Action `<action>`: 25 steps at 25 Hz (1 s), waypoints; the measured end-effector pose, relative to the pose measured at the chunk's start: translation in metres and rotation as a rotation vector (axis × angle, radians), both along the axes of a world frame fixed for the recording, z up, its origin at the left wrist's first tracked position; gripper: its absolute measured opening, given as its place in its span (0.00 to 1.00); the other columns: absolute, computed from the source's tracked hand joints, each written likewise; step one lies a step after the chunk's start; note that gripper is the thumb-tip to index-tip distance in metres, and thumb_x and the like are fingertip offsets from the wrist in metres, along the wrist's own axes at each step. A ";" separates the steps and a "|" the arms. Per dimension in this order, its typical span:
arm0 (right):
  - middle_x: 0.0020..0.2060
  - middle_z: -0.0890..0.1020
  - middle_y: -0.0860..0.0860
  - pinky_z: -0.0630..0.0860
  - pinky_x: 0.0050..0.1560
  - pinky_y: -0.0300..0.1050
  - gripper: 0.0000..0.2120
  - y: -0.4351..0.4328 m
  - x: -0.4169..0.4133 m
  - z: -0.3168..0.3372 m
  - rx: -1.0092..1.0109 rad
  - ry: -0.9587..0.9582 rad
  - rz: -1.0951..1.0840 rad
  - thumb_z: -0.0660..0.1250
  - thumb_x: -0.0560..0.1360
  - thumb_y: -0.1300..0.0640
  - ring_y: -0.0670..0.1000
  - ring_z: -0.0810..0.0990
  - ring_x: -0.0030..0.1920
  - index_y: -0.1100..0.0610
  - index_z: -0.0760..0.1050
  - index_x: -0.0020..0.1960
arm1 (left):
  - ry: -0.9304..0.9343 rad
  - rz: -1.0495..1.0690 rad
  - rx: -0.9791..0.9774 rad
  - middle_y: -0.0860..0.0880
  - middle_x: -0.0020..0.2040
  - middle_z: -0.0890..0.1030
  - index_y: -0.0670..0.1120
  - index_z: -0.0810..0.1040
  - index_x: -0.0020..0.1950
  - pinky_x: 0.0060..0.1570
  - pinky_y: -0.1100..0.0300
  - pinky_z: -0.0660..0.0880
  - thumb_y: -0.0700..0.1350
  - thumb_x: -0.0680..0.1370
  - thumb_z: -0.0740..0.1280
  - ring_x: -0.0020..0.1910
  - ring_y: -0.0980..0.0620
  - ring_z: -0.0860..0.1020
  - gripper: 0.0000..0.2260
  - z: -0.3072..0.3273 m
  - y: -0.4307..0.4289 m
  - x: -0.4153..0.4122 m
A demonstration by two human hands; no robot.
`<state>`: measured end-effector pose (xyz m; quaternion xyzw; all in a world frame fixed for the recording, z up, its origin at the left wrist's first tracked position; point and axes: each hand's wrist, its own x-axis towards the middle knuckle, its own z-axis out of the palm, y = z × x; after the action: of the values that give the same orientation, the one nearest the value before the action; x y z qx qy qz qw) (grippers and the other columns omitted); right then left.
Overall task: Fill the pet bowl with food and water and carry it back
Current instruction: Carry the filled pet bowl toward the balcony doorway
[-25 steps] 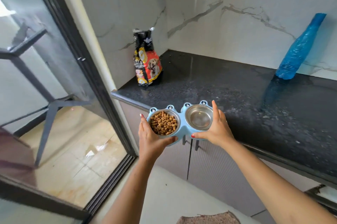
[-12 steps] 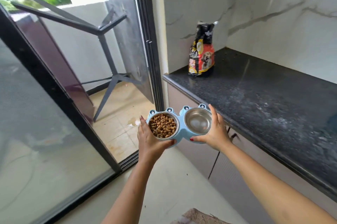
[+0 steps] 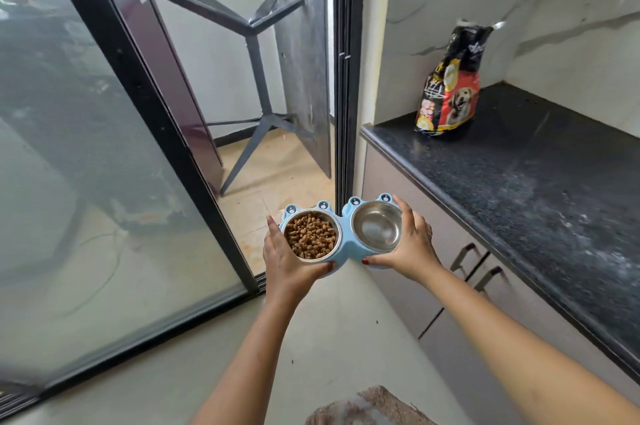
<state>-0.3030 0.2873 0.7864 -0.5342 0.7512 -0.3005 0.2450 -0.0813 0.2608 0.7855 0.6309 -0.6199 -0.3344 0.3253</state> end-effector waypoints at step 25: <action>0.70 0.58 0.48 0.64 0.66 0.52 0.57 -0.170 0.016 -0.103 0.043 0.029 0.138 0.81 0.53 0.44 0.55 0.58 0.69 0.39 0.50 0.72 | -0.027 0.144 0.151 0.43 0.76 0.54 0.55 0.35 0.76 0.71 0.50 0.58 0.55 0.57 0.81 0.74 0.46 0.54 0.64 -0.100 -0.138 0.015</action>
<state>-0.2866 0.1175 0.6836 -0.5837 0.7223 -0.2588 0.2658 -0.0659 0.1229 0.6857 0.7008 -0.5505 -0.3474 0.2917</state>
